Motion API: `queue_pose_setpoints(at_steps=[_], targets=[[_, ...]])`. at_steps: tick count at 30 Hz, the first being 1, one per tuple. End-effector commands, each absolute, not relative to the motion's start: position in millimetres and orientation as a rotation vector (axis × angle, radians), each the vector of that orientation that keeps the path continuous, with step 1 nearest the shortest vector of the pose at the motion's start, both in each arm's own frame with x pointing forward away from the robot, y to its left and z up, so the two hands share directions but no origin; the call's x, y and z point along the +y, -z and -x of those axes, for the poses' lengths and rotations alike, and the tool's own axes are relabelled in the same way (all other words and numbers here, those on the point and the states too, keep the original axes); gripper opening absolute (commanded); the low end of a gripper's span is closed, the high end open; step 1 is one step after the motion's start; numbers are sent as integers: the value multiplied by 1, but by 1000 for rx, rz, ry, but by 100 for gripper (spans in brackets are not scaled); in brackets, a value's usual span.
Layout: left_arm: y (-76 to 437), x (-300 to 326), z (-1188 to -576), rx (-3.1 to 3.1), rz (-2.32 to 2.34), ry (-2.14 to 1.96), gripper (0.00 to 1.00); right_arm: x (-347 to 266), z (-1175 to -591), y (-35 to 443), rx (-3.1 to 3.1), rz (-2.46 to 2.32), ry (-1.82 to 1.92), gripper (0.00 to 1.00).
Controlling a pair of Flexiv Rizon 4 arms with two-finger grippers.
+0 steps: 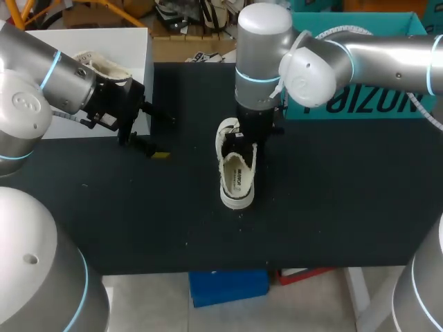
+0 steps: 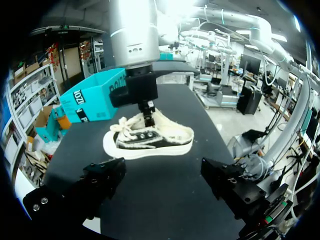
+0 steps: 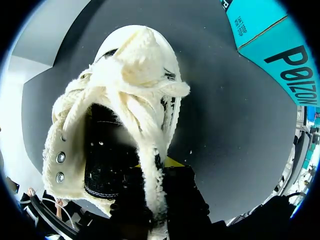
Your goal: Take the shoe out of the shoebox, open the shoe tongue, remove and reinsert the insole, then place the shoe into the shoebox
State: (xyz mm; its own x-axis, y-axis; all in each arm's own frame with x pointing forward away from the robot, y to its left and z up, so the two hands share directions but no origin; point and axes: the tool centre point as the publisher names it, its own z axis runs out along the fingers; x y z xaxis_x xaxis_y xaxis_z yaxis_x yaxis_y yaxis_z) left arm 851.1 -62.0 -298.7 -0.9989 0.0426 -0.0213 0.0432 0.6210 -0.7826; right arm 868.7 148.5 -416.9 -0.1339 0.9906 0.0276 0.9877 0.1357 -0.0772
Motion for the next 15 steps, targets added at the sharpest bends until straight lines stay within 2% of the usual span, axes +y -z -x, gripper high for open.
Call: queue_pose_setpoints(at_steps=[1, 5, 15], targets=[[298, -62, -851, 2833, -75, 1359, 100, 151, -870, 419, -2313, 2016, -63, 0], [298, -62, -851, 2833, -75, 1359, 100, 151, -870, 419, -2313, 2016, -63, 0], [298, -62, -851, 2833, -75, 1359, 100, 149, -876, 338, -2462, 1864, -103, 0]])
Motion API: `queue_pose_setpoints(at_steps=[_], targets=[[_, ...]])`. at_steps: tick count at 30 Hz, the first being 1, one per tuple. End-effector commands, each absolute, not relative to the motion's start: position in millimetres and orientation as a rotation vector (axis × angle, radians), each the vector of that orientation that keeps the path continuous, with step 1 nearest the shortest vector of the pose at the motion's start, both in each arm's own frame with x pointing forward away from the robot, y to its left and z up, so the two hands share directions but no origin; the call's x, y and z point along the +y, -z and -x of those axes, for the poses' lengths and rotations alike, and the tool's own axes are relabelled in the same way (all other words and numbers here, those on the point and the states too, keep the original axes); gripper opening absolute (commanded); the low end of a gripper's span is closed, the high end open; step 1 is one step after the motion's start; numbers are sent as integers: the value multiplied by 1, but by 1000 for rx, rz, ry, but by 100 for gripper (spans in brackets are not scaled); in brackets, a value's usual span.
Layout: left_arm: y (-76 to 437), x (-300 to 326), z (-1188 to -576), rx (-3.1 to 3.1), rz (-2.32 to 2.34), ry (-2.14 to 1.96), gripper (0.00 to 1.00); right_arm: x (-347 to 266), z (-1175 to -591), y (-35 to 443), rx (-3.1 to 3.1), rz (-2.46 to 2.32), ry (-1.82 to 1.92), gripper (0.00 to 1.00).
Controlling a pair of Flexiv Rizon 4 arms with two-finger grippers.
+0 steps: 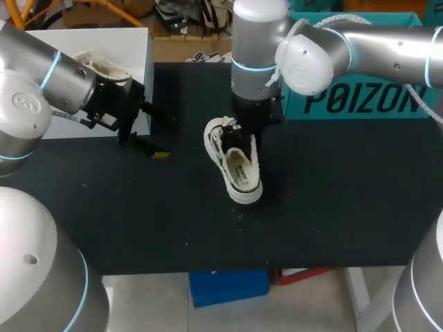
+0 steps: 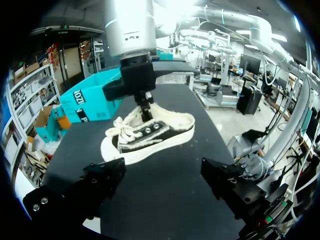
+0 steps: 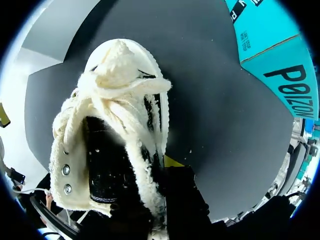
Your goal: Take the shoe out of the shoebox, open the shoe tongue, remove and reinsert the insole, then place the shoe into the shoebox
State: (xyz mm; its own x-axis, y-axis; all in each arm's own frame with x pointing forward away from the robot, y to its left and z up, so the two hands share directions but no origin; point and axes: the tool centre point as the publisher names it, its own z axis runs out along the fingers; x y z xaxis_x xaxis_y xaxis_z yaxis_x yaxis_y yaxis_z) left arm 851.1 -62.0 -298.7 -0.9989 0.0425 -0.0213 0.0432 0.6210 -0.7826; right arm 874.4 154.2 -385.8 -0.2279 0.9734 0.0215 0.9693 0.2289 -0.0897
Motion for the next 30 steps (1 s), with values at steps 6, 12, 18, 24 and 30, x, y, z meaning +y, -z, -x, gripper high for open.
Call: queue_pose_setpoints(at_steps=[6, 12, 18, 24, 30], targets=[[298, -62, -851, 2833, -75, 1359, 100, 139, -884, 281, -2649, 1711, -118, 0], [298, -62, -851, 2833, -75, 1359, 100, 121, -899, 226, -2815, 1575, -122, 0], [298, -62, -851, 2833, -75, 1359, 100, 105, -915, 175, -3012, 1285, -62, 0], [298, -62, -851, 2833, -75, 1359, 100, 92, -923, 139, -3151, 752, -8, 0], [298, -62, -851, 2833, -75, 1359, 100, 81, -924, 126, -3179, 343, -84, 0]])
